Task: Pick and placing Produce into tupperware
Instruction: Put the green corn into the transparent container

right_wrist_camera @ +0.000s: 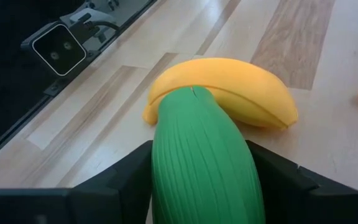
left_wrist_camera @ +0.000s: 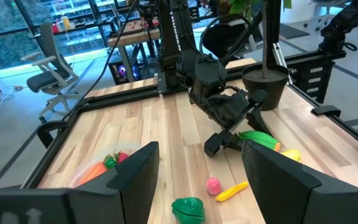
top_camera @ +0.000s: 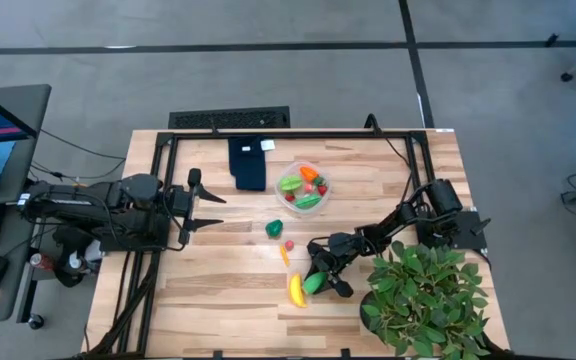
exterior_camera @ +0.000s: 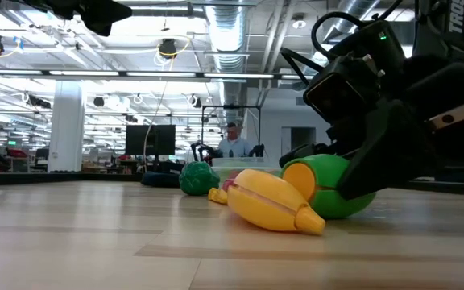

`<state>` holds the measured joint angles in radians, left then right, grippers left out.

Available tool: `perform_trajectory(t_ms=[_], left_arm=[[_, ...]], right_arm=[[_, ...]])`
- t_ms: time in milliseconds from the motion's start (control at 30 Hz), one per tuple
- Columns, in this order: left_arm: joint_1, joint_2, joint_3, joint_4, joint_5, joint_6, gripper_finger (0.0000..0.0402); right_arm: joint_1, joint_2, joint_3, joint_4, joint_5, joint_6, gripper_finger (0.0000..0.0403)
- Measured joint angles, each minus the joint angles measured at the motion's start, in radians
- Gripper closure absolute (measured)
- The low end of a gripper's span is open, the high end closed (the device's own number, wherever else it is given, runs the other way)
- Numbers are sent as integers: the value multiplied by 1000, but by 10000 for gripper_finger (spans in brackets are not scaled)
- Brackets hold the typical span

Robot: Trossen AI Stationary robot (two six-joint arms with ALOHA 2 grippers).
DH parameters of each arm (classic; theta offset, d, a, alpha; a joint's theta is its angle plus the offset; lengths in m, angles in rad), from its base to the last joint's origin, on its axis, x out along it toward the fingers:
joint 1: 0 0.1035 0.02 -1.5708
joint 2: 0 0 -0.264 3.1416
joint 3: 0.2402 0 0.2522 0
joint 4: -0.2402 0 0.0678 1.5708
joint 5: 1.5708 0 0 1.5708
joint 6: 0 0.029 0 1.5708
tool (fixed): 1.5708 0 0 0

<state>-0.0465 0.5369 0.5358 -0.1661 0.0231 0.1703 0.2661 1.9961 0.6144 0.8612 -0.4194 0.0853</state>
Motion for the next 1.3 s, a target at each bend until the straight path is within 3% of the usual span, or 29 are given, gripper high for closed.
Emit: perform_trajectory(t_ms=[533,933,1300], left_arm=[[0,0,0,0,0,0,178],[0,0,0,0,0,0,178],[0,0,0,0,23,7,178]], right_arm=[[-21,-48,-3,-51,-61,5,185],[-53,-215,-3,-238,-55,-65,184],[-149,-443,-1,-457,-51,-148,184]])
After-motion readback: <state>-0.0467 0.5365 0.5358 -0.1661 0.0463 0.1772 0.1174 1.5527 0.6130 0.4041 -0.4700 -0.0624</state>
